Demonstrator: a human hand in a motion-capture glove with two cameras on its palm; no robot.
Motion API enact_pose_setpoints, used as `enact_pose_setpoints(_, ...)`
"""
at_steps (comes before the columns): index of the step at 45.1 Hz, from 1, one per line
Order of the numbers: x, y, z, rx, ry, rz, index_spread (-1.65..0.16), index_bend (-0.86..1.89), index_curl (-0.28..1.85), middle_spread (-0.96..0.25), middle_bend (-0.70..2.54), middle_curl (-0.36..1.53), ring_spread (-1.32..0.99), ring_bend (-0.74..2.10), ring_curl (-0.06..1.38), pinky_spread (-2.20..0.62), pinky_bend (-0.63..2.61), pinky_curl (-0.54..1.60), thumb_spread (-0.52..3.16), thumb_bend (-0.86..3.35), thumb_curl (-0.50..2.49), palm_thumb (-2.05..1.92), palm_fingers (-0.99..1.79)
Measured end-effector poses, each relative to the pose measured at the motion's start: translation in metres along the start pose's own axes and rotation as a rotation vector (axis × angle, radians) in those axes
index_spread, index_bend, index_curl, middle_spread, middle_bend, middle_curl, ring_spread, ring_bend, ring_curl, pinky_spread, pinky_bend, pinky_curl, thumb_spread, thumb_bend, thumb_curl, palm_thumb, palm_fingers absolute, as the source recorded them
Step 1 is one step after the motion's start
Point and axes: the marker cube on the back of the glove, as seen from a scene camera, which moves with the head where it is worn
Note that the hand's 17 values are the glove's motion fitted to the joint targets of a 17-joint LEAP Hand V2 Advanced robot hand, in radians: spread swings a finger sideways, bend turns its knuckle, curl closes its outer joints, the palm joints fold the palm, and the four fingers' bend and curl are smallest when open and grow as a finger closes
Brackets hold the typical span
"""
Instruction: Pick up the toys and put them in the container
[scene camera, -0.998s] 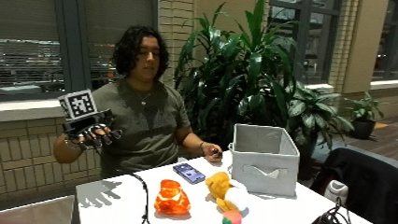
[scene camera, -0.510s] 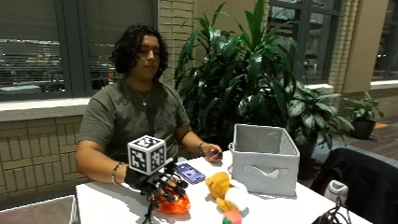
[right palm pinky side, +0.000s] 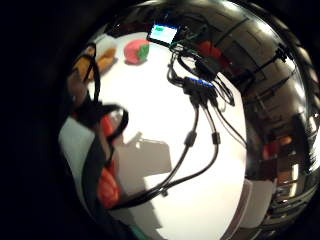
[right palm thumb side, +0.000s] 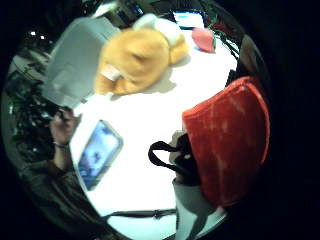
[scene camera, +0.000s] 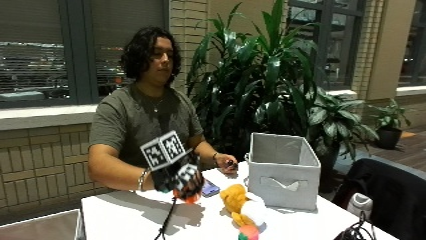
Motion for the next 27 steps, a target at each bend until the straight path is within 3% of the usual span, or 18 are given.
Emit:
enact_pose_setpoints(6, -0.072, -0.02, -0.107, 0.255, -0.154, -0.062, -0.44, 0.4, 0.42, -0.34, 0.59, 0.39, -0.38, 1.04, 0.44, -0.37, 1.11, 0.47, 1.08, 0.17, 0.47, 0.42, 1.26)
enact_pose_setpoints(12, -0.134, -0.078, -0.188, 0.363, -0.266, -0.209, -0.45, 0.53, 0.51, -0.36, 0.75, 0.47, -0.39, 1.13, 0.5, -0.39, 1.14, 0.5, 1.0, 0.15, 0.53, 0.41, 1.21)
enact_pose_setpoints(17, -0.211, -0.12, -0.221, 0.375, -0.361, -0.274, -0.46, 0.6, 0.57, -0.36, 0.84, 0.53, -0.39, 1.19, 0.53, -0.41, 1.17, 0.53, 0.95, 0.13, 0.58, 0.4, 1.15)
enact_pose_setpoints(21, -0.233, -0.165, -0.207, 0.443, -0.16, -0.504, -0.45, 0.63, 0.62, -0.35, 0.87, 0.56, -0.39, 1.22, 0.56, -0.41, 1.19, 0.54, 0.91, 0.1, 0.61, 0.38, 1.12)
enact_pose_setpoints(22, -0.241, -0.175, -0.203, 0.438, -0.15, -0.495, -0.45, 0.64, 0.63, -0.35, 0.87, 0.57, -0.38, 1.23, 0.56, -0.41, 1.2, 0.55, 0.91, 0.09, 0.62, 0.37, 1.11)
enact_pose_setpoints(25, -0.272, -0.2, -0.197, 0.355, -0.266, -0.277, -0.45, 0.64, 0.66, -0.34, 0.87, 0.58, -0.37, 1.27, 0.58, -0.42, 1.21, 0.55, 0.89, 0.06, 0.64, 0.34, 1.09)
enact_pose_setpoints(27, -0.287, -0.207, -0.186, 0.32, -0.256, -0.28, -0.45, 0.64, 0.68, -0.34, 0.87, 0.59, -0.37, 1.29, 0.59, -0.41, 1.21, 0.55, 0.89, 0.05, 0.65, 0.33, 1.07)
